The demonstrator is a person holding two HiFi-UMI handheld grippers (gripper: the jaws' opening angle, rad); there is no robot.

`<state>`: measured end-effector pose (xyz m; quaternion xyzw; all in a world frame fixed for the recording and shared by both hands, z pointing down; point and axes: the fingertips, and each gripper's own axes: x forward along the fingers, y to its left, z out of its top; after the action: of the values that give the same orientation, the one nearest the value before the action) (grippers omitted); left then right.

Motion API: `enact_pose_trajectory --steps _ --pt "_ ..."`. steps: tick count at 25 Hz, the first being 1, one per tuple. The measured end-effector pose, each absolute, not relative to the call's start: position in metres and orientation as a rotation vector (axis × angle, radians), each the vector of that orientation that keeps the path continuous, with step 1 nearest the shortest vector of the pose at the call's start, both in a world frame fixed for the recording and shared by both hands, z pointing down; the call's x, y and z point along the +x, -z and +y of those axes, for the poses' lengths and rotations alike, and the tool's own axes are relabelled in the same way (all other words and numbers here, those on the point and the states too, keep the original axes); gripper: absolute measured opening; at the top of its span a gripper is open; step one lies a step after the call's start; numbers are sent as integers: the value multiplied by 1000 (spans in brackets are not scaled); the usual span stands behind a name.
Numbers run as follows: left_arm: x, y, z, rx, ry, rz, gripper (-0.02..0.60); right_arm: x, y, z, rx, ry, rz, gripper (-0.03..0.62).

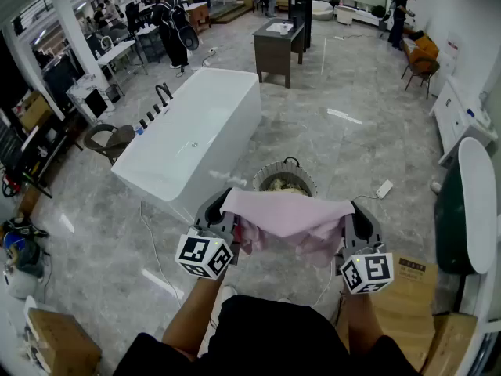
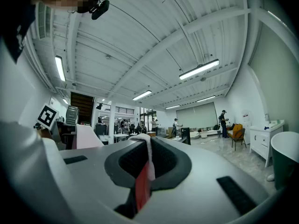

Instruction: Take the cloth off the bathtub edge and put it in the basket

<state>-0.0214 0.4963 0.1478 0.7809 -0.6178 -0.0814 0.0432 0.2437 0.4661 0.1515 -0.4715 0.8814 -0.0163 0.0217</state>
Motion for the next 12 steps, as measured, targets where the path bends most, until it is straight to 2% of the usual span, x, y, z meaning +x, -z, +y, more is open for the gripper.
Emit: enact_pose_trajectory --steps 12 --pt "13 -149 492 2538 195 -1907 26 244 -159 468 -1329 42 2717 34"
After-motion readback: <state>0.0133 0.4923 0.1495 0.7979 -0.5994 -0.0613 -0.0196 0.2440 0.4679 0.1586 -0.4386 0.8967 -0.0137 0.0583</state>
